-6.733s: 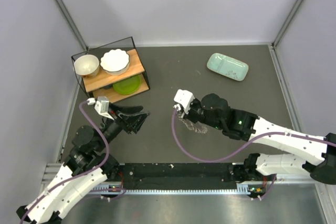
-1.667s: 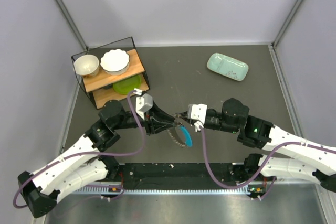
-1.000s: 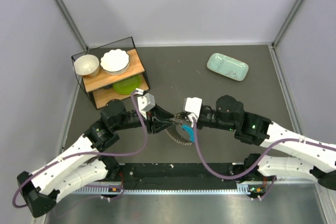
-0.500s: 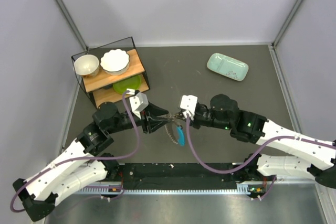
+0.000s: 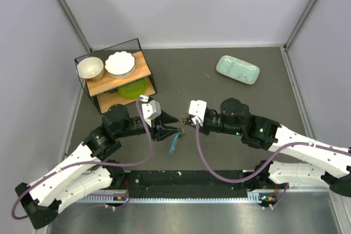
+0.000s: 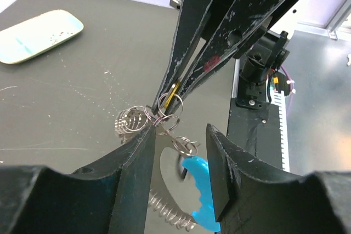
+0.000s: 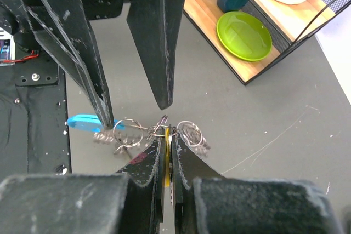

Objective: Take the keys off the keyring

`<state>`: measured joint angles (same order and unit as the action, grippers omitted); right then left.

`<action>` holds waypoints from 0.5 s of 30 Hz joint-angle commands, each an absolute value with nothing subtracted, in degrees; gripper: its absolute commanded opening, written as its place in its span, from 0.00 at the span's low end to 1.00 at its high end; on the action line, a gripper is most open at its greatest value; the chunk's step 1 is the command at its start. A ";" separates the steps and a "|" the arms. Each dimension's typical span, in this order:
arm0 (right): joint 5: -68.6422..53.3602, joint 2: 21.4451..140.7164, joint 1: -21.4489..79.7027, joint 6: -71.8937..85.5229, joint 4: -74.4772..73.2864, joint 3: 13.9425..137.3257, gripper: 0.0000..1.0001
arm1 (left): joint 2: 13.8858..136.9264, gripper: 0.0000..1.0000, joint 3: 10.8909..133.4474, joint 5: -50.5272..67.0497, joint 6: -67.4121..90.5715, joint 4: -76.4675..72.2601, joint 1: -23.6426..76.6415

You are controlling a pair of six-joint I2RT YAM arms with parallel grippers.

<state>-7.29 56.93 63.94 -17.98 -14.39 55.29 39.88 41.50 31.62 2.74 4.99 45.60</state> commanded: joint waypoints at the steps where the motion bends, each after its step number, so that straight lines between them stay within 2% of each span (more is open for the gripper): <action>1: -9.14 53.88 63.98 -20.04 -9.49 56.25 0.00 | 41.31 0.48 44.47 35.77 -1.84 5.18 45.88; 15: -11.86 53.62 63.90 -19.69 -9.14 56.43 0.00 | 38.67 0.48 45.53 31.64 -5.10 7.64 45.88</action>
